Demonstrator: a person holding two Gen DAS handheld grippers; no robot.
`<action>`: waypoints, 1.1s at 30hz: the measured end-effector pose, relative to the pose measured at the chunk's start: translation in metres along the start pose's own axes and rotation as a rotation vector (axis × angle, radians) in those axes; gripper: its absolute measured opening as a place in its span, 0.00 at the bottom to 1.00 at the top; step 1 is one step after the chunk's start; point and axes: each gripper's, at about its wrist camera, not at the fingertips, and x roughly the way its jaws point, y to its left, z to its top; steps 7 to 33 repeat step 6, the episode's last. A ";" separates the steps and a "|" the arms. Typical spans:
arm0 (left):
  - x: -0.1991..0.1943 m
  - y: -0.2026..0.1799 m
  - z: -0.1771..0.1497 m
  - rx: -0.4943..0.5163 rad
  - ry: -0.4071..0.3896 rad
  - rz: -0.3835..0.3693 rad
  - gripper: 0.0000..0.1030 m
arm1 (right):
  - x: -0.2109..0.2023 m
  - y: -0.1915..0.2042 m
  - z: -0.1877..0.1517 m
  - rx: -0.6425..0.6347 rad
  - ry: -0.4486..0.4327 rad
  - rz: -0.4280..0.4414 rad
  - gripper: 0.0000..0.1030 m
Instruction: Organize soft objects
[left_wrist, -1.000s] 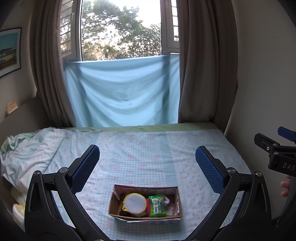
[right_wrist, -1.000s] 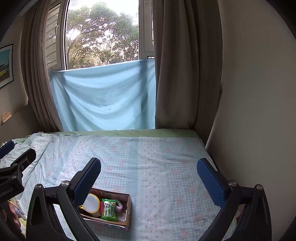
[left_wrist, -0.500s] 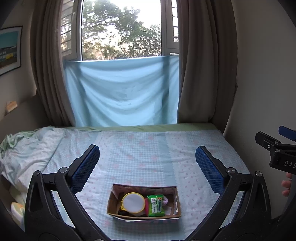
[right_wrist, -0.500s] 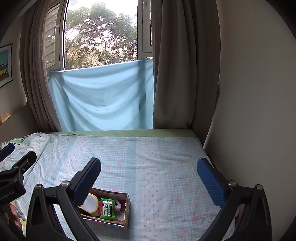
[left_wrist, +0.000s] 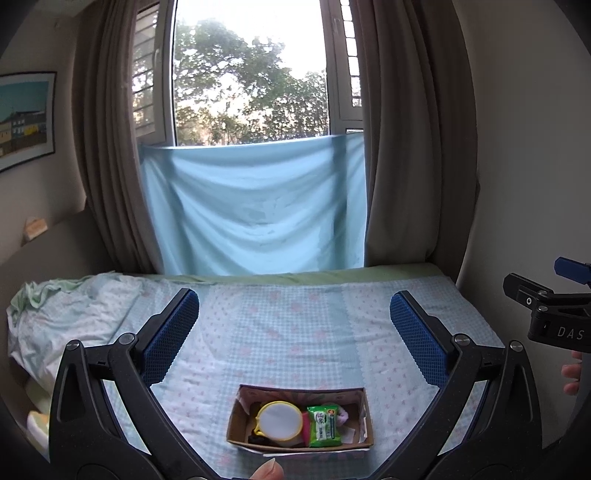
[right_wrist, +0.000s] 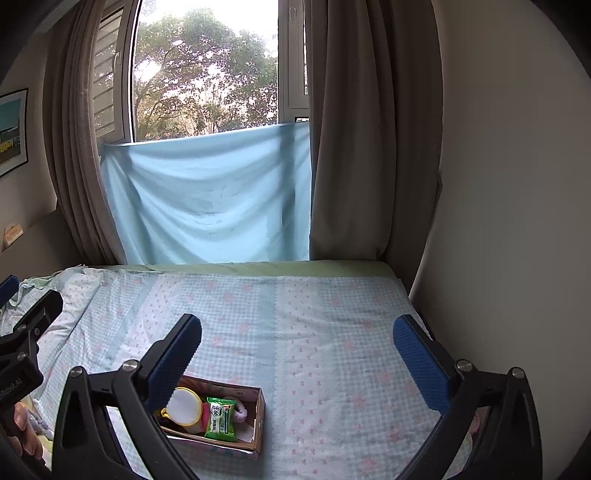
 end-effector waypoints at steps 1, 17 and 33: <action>-0.001 0.000 0.000 -0.001 -0.007 -0.004 1.00 | 0.000 -0.001 -0.001 0.003 0.000 0.002 1.00; 0.002 -0.003 0.001 -0.011 -0.016 -0.008 1.00 | 0.005 -0.005 -0.003 0.019 0.012 0.007 1.00; 0.002 -0.003 0.001 -0.011 -0.016 -0.008 1.00 | 0.005 -0.005 -0.003 0.019 0.012 0.007 1.00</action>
